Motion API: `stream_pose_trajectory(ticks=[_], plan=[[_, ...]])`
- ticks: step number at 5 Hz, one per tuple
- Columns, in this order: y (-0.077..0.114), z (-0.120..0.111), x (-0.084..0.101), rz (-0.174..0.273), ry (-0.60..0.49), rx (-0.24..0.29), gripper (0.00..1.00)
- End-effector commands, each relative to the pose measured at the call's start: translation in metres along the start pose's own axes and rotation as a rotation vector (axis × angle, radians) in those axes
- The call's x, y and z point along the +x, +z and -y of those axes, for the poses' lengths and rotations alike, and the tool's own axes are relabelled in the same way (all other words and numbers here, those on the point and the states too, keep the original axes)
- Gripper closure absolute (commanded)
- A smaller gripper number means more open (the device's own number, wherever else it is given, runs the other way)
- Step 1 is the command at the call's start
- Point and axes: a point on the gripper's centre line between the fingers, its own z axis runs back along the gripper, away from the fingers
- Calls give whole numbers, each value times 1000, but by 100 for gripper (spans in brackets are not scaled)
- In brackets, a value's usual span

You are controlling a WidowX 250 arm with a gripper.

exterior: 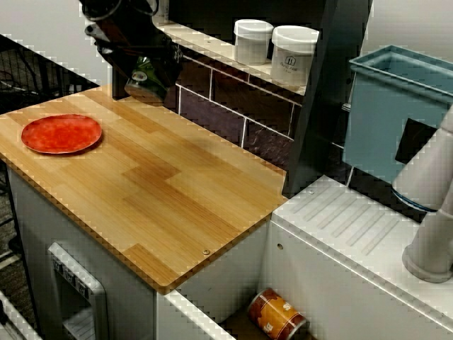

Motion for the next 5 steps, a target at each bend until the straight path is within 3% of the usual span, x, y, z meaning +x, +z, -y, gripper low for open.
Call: stream_pose_trajectory(ticks=[1,2,3,4,5], plan=[[11,-12,26,-127,-98,15,0],[11,-13,30,-175,-125,36,0],[10,-15,34,-255,-147,30,0],[7,-22,40,-401,-204,34,0],[2,-28,46,-483,-264,106,0]])
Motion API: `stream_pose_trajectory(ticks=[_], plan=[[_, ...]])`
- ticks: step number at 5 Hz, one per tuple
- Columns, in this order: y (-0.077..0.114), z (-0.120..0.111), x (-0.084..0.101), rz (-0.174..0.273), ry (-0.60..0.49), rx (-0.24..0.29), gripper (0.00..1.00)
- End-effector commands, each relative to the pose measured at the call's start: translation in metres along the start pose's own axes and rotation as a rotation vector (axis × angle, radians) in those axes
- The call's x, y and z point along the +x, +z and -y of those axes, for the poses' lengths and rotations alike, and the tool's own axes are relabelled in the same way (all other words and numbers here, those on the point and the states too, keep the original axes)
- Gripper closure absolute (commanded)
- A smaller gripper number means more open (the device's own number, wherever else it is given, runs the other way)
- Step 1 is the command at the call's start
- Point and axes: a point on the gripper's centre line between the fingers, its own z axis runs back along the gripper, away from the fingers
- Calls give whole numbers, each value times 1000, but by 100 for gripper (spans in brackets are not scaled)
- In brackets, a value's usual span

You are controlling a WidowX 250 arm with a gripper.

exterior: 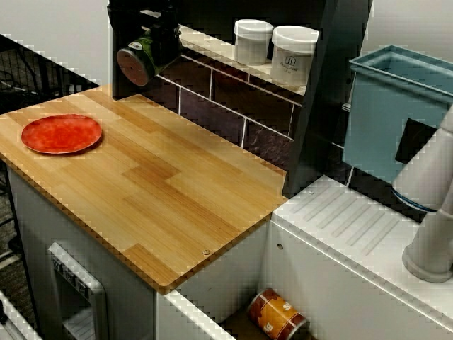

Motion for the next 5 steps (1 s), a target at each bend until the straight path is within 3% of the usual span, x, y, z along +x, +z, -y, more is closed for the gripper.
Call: stream_pose_trajectory(ticks=[1,2,4,5], plan=[[14,-13,12,-61,-64,92,0],[12,-14,11,-92,-62,92,0],[4,-21,-11,-159,-93,74,0],[-6,-25,-26,-207,-106,28,0]])
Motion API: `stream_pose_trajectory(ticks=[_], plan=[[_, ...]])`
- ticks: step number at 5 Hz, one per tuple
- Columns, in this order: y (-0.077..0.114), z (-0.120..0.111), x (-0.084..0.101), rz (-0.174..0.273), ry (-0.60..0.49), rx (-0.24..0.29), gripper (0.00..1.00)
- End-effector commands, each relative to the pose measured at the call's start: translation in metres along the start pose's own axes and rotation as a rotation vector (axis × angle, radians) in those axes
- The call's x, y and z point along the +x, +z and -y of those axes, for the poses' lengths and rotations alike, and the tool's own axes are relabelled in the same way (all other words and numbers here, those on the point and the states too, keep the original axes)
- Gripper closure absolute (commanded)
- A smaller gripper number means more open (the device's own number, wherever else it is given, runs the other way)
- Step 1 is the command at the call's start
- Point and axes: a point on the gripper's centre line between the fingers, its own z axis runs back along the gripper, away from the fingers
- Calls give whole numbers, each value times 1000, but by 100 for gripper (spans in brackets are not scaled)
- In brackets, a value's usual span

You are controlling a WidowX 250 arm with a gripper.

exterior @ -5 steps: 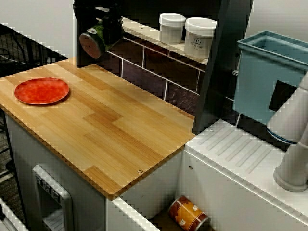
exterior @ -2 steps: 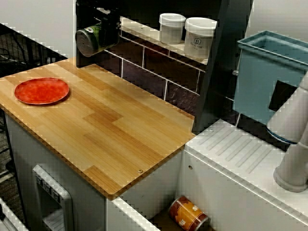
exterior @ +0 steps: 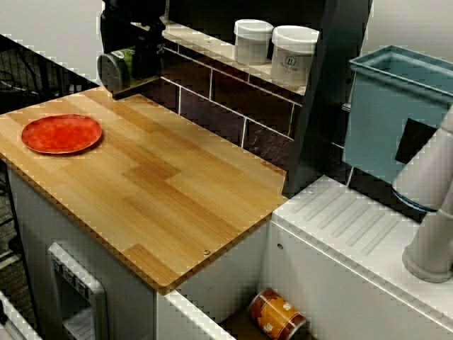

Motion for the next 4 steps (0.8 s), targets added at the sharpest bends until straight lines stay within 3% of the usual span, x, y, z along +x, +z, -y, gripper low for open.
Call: stream_pose_trajectory(ticks=[1,2,4], plan=[[-13,-4,-25,-22,-57,-32,0],[-35,-2,-31,-66,-67,-27,0],[-71,1,-29,-110,-21,-29,0]])
